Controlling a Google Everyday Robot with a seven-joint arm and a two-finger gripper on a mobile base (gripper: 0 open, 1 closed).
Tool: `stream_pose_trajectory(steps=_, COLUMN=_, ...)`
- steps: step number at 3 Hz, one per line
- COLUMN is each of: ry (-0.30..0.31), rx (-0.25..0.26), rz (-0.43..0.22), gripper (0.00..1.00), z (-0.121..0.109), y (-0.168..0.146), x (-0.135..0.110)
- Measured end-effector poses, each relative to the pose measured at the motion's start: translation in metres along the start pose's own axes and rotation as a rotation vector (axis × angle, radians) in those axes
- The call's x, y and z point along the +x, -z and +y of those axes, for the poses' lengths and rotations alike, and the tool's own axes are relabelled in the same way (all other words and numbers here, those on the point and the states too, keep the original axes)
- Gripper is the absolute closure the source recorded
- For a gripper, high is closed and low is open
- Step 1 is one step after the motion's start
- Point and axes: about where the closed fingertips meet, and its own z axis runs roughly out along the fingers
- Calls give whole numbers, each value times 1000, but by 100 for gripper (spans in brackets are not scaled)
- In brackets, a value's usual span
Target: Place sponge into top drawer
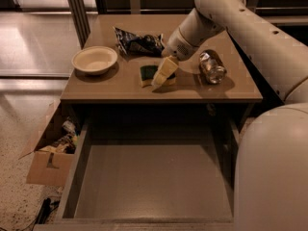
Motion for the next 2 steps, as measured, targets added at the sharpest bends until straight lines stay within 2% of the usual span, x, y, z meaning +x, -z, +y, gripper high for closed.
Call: stream_pose_trajectory(steps=2, ry=0, rx=0, rz=0, gripper=64, z=0, y=0, x=0)
